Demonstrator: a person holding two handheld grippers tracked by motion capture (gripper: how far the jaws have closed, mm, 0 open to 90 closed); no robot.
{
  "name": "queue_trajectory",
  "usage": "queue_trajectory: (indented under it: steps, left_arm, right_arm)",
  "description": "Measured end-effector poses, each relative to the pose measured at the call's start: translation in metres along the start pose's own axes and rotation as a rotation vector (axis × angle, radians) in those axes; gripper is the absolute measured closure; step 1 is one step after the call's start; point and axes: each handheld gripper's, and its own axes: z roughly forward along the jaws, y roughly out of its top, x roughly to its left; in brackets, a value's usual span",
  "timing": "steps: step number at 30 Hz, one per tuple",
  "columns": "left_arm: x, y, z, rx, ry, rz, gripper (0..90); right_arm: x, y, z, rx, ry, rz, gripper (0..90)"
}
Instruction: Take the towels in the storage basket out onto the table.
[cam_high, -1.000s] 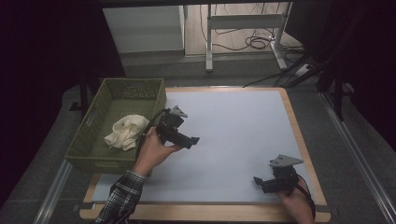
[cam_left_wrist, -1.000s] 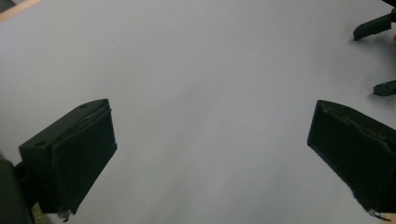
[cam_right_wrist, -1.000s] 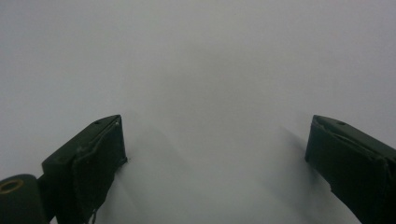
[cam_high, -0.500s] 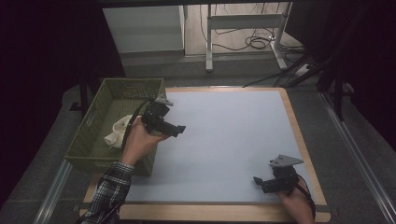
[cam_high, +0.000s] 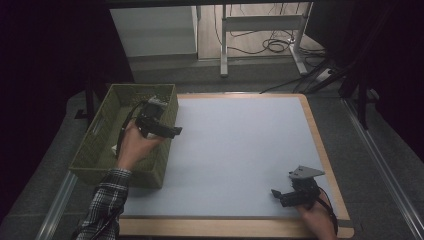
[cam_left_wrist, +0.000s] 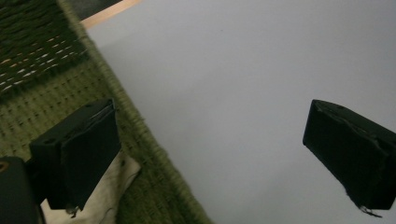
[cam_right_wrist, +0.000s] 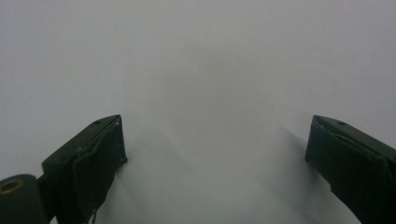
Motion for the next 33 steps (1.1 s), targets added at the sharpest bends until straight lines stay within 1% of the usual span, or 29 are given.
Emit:
queue_trajectory:
  steps: [3, 5, 11, 15, 20, 22, 24, 28, 33]
  left_arm:
    - [0.009, -0.003, -0.003, 0.0, 0.013, -0.019, 5.7]
    - [0.016, -0.006, -0.005, 0.009, 0.036, -0.023, 6.7]
    - [0.032, -0.015, -0.014, 0.012, 0.064, -0.036, 9.8]
    - [0.044, -0.023, -0.017, 0.016, 0.087, -0.051, 9.8]
    - [0.061, -0.035, -0.018, 0.03, 0.098, -0.089, 8.2]
    - [0.067, -0.039, -0.016, 0.047, 0.107, -0.098, 7.4]
    - [0.072, -0.042, -0.013, 0.061, 0.105, -0.111, 6.7]
    - [0.082, -0.05, -0.001, 0.112, 0.101, -0.131, 5.1]
    - [0.091, -0.058, 0.016, 0.187, 0.099, -0.142, 4.0]
  right_arm:
    - [0.0, 0.0, 0.0, 0.0, 0.0, 0.0, 5.0]
    - [0.0, 0.0, 0.0, 0.0, 0.0, 0.0, 4.9]
    - [0.0, 0.0, 0.0, 0.001, -0.001, -0.001, 5.0]
    - [0.0, 0.0, 0.0, 0.001, 0.0, 0.001, 5.0]
    - [0.0, 0.0, 0.0, 0.001, -0.001, -0.001, 4.9]
    - [0.0, 0.0, 0.0, 0.001, 0.0, 0.0, 4.9]
    - [0.0, 0.0, 0.0, 0.001, -0.001, -0.001, 4.9]
    - [0.0, 0.0, 0.0, 0.001, 0.0, 0.0, 4.9]
    - [0.0, 0.0, 0.0, 0.0, 0.0, 0.0, 4.9]
